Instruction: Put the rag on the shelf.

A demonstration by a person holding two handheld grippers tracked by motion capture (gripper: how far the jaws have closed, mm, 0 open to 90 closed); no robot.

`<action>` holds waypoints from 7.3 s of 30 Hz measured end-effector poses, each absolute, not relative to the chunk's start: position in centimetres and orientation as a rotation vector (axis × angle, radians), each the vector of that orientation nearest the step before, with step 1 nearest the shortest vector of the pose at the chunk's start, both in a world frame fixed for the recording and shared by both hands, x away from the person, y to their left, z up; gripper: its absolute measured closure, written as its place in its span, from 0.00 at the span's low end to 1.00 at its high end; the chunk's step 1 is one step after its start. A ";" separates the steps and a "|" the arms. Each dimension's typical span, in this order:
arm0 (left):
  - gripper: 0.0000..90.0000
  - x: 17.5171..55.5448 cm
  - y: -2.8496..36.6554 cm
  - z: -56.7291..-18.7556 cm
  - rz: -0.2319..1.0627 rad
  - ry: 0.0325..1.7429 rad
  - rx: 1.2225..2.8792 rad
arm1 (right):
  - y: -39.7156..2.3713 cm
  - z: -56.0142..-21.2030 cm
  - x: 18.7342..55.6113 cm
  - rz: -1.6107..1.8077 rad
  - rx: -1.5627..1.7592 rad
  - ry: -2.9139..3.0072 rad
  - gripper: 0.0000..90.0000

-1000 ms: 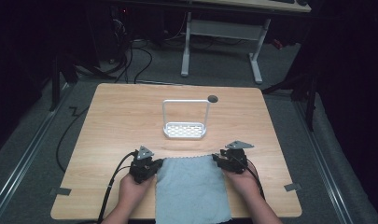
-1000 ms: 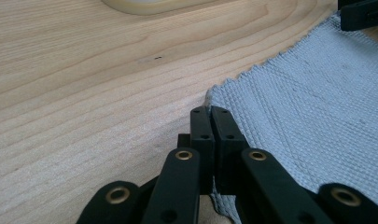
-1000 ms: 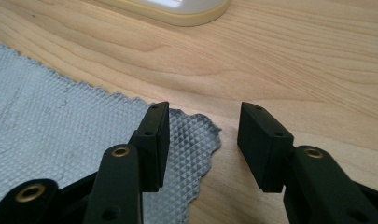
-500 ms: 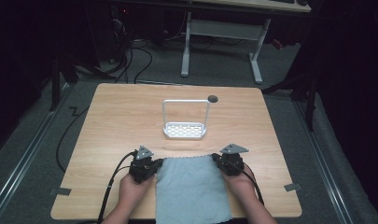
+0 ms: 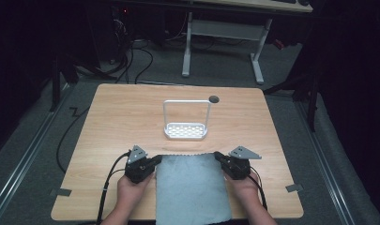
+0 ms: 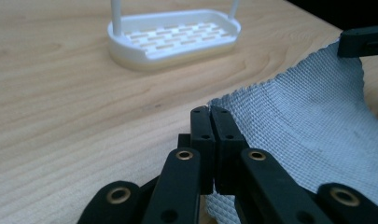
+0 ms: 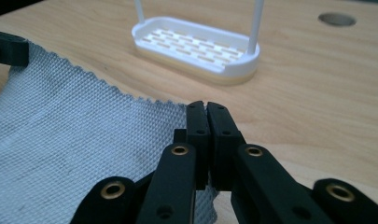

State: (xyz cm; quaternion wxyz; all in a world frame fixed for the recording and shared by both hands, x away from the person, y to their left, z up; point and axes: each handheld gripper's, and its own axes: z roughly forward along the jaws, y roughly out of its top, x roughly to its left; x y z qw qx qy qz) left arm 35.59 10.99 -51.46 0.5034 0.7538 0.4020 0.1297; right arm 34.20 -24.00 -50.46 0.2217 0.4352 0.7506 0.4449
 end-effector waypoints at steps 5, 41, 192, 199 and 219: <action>0.99 34.8 11.7 -50.0 0.360 0.952 1.760 | -24.2 -48.8 33.1 1.277 1.138 2.001 0.99; 1.00 37.5 12.5 -36.3 0.624 0.738 1.496 | -23.6 -36.0 34.9 1.469 0.908 1.669 0.99; 0.55 41.2 19.3 -47.9 0.564 1.082 1.752 | -29.4 -45.8 40.0 1.142 1.220 1.893 0.50; 0.50 37.1 19.0 -50.2 0.470 1.078 1.813 | -29.4 -47.2 35.8 1.166 1.190 1.944 0.44; 0.42 32.7 13.0 -52.8 0.307 0.978 2.076 | -27.1 -51.7 30.8 1.062 1.181 2.091 0.41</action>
